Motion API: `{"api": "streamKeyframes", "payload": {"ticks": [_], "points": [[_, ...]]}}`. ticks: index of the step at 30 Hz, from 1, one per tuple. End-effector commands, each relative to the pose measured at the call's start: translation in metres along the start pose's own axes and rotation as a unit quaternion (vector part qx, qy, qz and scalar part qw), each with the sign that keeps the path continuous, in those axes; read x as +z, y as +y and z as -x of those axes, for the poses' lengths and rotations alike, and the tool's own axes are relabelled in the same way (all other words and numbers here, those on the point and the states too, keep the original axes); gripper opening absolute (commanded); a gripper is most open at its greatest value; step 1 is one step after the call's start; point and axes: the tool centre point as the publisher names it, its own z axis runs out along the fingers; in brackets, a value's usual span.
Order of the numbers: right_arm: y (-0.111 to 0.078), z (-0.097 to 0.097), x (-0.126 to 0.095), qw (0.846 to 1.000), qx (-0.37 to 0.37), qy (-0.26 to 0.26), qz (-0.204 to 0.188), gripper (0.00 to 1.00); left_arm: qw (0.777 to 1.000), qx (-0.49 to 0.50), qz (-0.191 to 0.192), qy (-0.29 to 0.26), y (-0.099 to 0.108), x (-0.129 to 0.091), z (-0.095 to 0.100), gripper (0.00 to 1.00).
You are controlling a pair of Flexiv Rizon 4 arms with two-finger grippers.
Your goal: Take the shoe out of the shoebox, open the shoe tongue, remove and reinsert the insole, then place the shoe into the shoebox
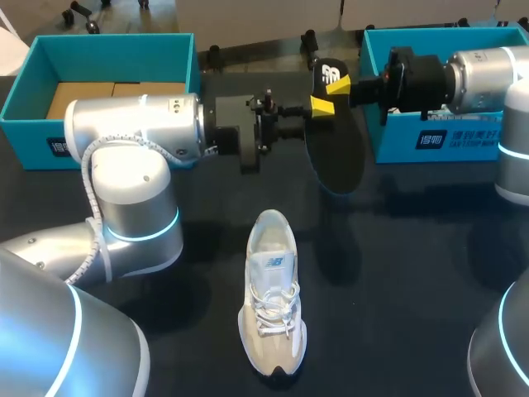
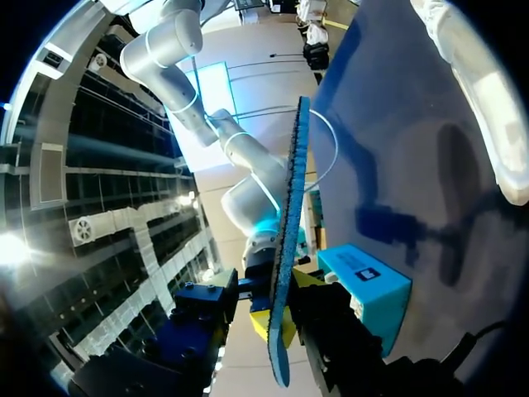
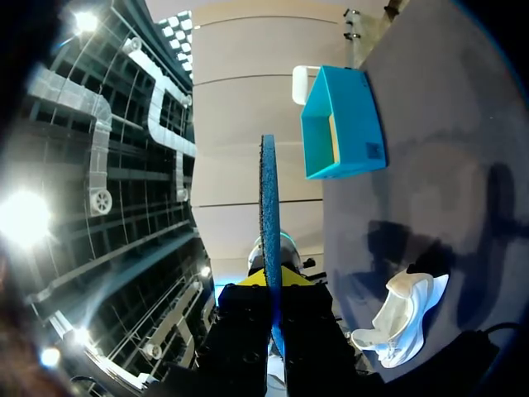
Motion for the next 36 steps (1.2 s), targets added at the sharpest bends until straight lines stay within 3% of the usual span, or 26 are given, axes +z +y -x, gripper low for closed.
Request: {"api": "streamKeyframes", "payload": {"ticks": [1,10,20,30,31,32,33,36], "points": [[0.0002,0.0001,0.0013,1.0,0.0,-0.001,0.0,0.0,1.0,0.0,-0.005,0.005,-0.0005,-0.0034,0.0008,0.34],[0.0002,0.0001,0.0013,1.0,0.0,-0.001,0.0,0.0,1.0,0.001,-0.011,0.006,-0.0033,-0.0033,0.002,0.14],[0.0002,0.0001,0.0013,1.0,0.0,-0.001,0.0,0.0,1.0,0.004,-0.015,0.013,-0.0065,0.0016,-0.0017,0.0],[0.0005,-0.0002,0.0018,1.0,-0.003,0.004,0.0,0.0,1.0,0.005,-0.018,0.013,-0.0081,0.0024,-0.0025,0.0],[0.0005,-0.0004,0.0022,1.0,-0.004,0.006,0.0,0.07,1.0,0.005,-0.018,0.012,-0.0083,0.0018,-0.0019,0.0],[0.0004,-0.0004,0.0023,1.0,-0.005,0.006,0.002,0.49,1.0,0.006,-0.018,0.012,-0.0082,0.0012,-0.0016,0.0],[-0.0002,-0.0006,0.0025,1.0,-0.009,0.007,0.004,1.0,1.0,0.006,-0.018,0.012,-0.0081,0.0002,-0.0012,0.0],[-0.0045,-0.0025,0.0011,1.0,-0.025,0.012,0.01,1.0,1.0,0.008,-0.018,0.012,-0.0077,-0.0067,-0.0011,0.0]]}}
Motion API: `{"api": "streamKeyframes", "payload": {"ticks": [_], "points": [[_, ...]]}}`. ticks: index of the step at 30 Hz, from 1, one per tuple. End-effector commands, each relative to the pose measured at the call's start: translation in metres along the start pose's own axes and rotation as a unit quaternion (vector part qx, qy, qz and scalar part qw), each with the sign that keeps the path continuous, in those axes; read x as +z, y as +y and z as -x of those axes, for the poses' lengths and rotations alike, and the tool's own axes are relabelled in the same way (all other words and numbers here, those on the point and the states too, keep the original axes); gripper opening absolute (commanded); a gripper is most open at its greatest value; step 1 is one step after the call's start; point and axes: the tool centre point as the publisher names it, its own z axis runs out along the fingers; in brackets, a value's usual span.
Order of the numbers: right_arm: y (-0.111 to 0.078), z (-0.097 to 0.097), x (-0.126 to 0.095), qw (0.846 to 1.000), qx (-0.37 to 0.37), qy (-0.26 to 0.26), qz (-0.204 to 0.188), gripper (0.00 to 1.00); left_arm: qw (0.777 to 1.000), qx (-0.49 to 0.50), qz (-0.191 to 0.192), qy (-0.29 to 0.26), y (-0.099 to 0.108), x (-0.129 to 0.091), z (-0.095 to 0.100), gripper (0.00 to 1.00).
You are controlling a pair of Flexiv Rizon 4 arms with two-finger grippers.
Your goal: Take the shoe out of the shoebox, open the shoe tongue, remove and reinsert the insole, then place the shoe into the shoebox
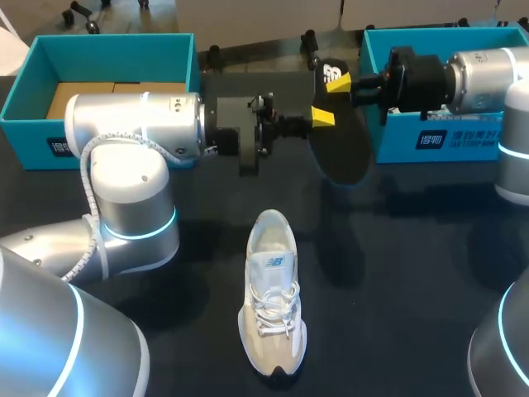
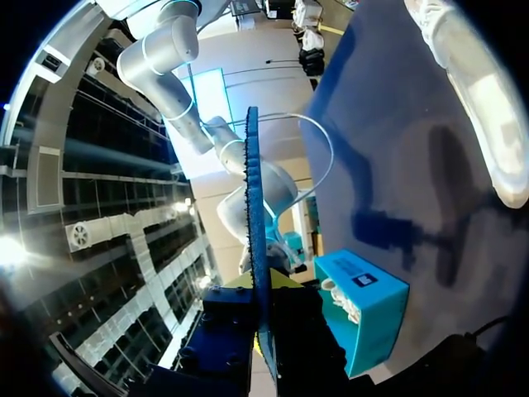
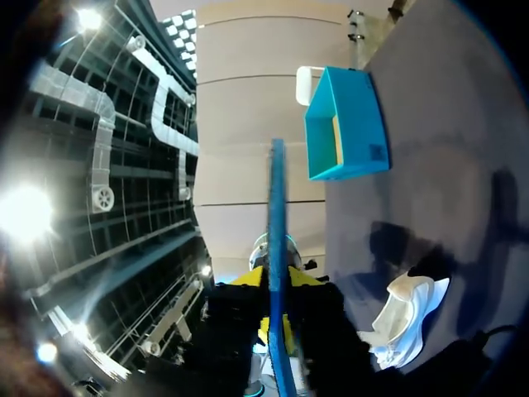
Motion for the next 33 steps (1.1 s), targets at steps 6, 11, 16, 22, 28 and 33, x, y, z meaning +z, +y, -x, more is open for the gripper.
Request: {"api": "streamKeyframes", "payload": {"ticks": [6,11,16,22,28,33], "points": [[-0.02,-0.001,-0.007,0.999,-0.026,0.009,0.019,1.0,1.0,0.002,0.0,0.011,-0.001,-0.027,-0.005,0.0],[-0.03,0.001,-0.011,0.999,-0.027,0.01,0.025,1.0,1.0,-0.003,0.001,0.018,-0.001,-0.051,-0.008,0.0],[-0.035,0.004,-0.01,0.999,-0.029,0.01,0.02,1.0,1.0,-0.005,0.005,0.025,-0.005,-0.074,-0.01,0.0],[-0.036,0.006,-0.01,0.999,-0.026,0.01,0.017,1.0,0.999,-0.014,0.004,0.047,-0.015,-0.095,-0.015,0.0],[-0.036,0.006,-0.01,0.999,-0.026,0.01,0.017,1.0,0.994,-0.094,0.011,0.053,-0.026,-0.111,-0.015,0.0],[-0.036,0.006,-0.01,0.999,-0.026,0.01,0.017,1.0,0.97,-0.228,0.012,0.079,-0.028,-0.115,-0.015,0.0]]}}
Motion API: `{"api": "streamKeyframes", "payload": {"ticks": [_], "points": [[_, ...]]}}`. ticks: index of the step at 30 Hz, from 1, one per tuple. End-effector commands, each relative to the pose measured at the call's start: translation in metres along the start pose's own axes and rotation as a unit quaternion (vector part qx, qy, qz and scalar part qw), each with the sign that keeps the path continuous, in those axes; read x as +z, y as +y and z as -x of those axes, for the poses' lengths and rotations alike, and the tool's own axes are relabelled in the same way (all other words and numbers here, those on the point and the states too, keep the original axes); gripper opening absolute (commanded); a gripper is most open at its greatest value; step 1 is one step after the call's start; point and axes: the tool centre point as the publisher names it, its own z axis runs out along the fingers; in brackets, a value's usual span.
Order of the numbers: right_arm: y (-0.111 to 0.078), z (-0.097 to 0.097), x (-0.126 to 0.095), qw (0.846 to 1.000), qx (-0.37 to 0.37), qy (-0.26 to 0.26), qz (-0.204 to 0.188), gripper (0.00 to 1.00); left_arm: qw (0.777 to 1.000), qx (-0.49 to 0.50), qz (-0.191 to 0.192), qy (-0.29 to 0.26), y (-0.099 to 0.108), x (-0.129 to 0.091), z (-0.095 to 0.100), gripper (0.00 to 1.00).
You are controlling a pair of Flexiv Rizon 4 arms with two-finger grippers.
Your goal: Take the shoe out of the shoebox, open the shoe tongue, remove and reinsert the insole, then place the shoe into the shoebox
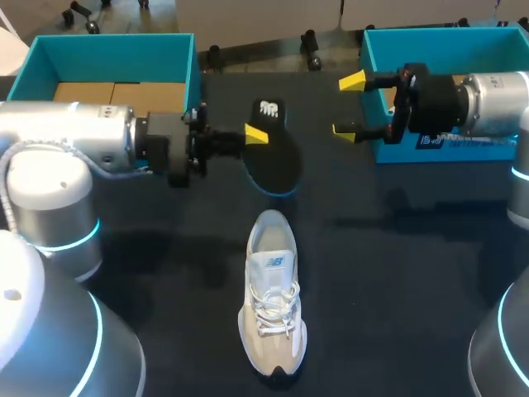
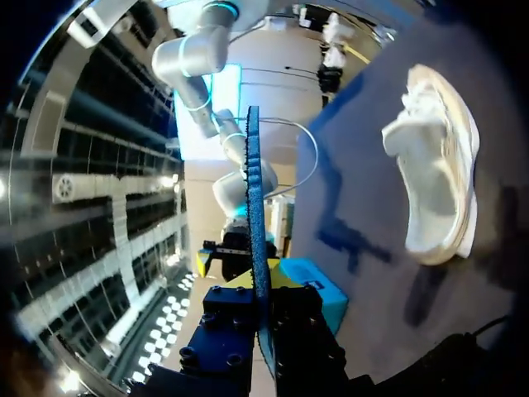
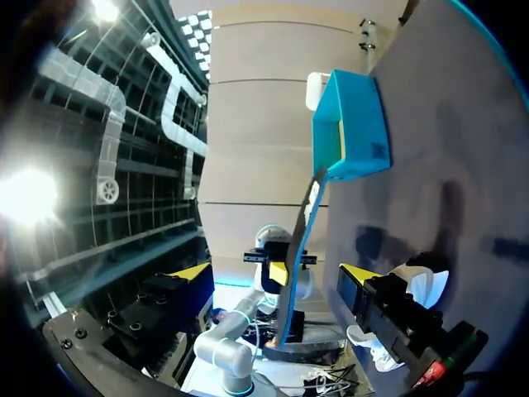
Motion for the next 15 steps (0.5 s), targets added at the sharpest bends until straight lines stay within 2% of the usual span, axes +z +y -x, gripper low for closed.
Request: {"api": "streamKeyframes", "payload": {"ticks": [1,4,7,15], "points": [[-0.001,0.0,0.001,1.0,0.0,-0.001,0.001,1.0,0.992,-0.119,-0.008,0.034,-0.009,-0.013,0.005,0.0],[-0.001,0.0,0.001,1.0,0.0,-0.001,0.001,1.0,0.981,-0.188,-0.016,0.038,-0.012,-0.014,0.008,0.0],[-0.001,0.0,0.001,1.0,0.0,-0.001,0.001,1.0,0.962,-0.27,-0.041,0.016,-0.015,-0.017,0.015,0.0],[-0.001,0.0,0.001,1.0,0.0,-0.001,0.001,1.0,0.962,-0.27,-0.041,0.016,-0.015,-0.017,0.015,0.0]]}}
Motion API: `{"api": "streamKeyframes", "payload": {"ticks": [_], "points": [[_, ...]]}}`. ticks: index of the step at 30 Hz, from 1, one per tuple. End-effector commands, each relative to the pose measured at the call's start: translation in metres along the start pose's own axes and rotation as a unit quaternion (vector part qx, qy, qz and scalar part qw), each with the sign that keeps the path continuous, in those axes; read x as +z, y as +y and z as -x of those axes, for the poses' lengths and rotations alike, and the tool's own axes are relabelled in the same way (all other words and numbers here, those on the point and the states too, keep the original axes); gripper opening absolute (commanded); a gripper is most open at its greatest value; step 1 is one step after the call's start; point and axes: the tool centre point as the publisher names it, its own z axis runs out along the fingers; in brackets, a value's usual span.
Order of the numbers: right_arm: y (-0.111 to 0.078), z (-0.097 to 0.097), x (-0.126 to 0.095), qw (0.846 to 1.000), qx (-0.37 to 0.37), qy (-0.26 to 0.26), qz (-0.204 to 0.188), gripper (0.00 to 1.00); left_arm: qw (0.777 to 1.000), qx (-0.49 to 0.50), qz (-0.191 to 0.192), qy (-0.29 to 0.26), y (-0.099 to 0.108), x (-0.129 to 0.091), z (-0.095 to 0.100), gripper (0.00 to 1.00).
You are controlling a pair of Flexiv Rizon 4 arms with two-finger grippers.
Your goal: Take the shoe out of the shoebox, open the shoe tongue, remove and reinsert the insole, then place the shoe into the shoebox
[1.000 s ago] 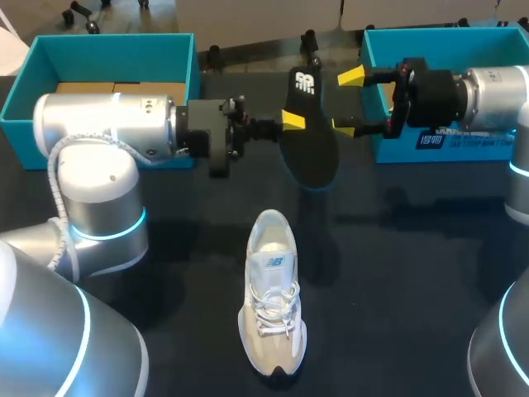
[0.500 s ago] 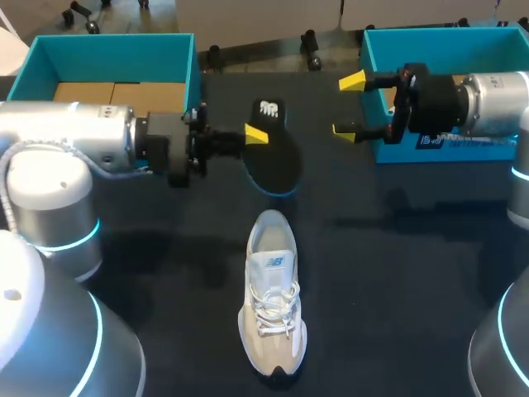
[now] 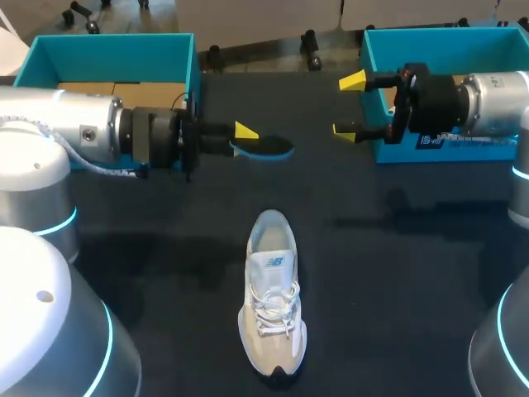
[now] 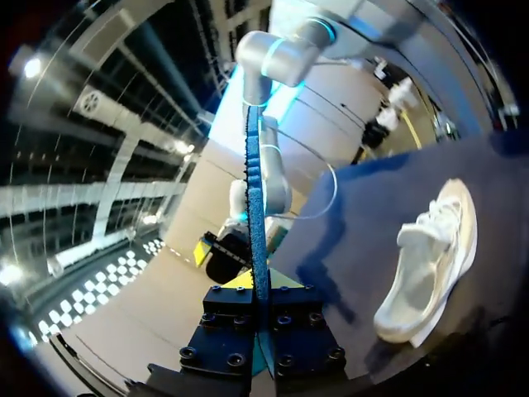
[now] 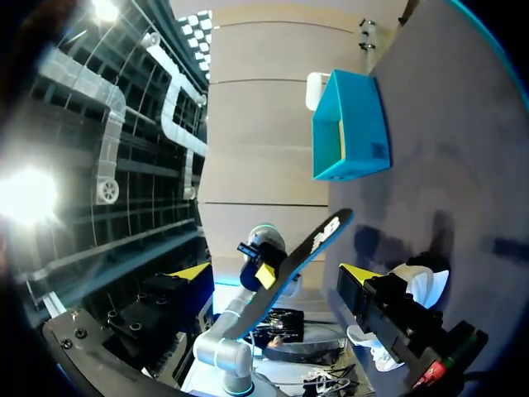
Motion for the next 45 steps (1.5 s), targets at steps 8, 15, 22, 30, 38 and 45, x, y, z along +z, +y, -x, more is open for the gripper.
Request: {"api": "streamKeyframes", "payload": {"ticks": [8,15,22,30,38,45], "points": [[0.0,0.0,0.001,1.0,0.0,-0.001,0.001,1.0,0.995,-0.091,-0.015,0.033,0.0,0.003,0.004,0.0],[0.0,0.0,0.001,1.0,0.0,-0.001,0.001,1.0,0.95,-0.293,0.003,0.106,-0.002,0.001,0.019,0.0],[0.0,0.0,0.001,1.0,0.0,-0.001,0.001,1.0,0.894,-0.423,0.023,0.147,0.003,-0.007,0.025,0.0],[0.0,0.0,0.001,1.0,0.0,-0.001,0.001,1.0,0.832,-0.531,0.017,0.16,0.003,-0.008,0.017,0.0],[0.0,0.0,0.001,1.0,0.0,-0.001,0.001,1.0,0.789,-0.601,0.005,0.127,0.001,-0.006,0.021,0.0],[0.0,0.0,0.001,1.0,0.0,-0.001,0.001,1.0,0.741,-0.666,-0.012,0.087,0.0,-0.003,0.02,0.0]]}}
